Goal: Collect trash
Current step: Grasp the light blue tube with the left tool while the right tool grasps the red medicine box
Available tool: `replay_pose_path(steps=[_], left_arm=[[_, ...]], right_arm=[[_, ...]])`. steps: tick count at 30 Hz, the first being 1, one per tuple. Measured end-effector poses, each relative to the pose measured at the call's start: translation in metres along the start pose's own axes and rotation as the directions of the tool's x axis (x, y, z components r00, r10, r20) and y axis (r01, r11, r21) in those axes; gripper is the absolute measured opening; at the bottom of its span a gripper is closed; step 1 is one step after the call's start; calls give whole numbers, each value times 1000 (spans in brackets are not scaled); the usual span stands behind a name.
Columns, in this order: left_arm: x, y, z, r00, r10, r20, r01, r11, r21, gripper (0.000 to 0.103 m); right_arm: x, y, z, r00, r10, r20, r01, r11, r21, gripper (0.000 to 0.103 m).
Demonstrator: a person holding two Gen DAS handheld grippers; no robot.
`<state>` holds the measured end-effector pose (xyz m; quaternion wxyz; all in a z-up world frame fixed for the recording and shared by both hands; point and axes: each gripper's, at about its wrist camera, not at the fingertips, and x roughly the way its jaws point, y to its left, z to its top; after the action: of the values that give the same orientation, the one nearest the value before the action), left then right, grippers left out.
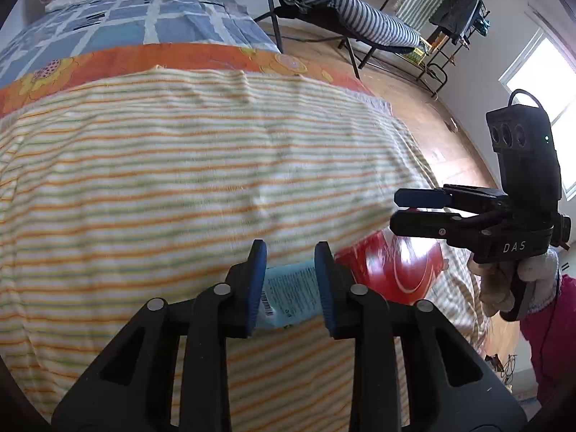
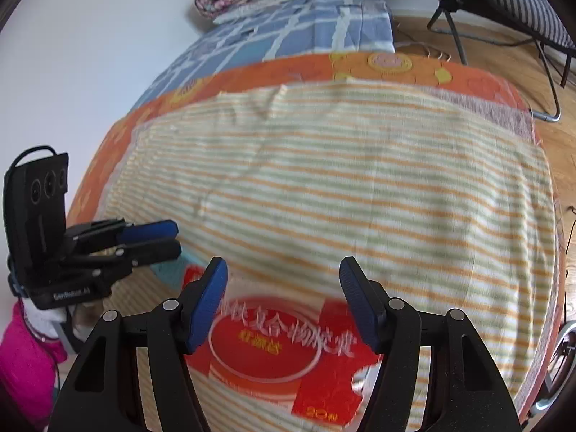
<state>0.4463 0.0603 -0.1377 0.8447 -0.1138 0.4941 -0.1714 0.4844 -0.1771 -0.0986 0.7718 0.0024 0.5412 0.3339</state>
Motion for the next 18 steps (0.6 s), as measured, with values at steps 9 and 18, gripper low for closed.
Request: replay_pose_path(steps=[9,18], left_arm=[[-16,-23,-55,998,19,-62,-13,995,94,27],[-30,-39,-81,995,48,-86,-36,990,135,27]], right_arm=[[-27,-14,-65,993,91,-74,-84,992,93,64],[-51,14,-132,986,106,-128,-99,993,58,64]])
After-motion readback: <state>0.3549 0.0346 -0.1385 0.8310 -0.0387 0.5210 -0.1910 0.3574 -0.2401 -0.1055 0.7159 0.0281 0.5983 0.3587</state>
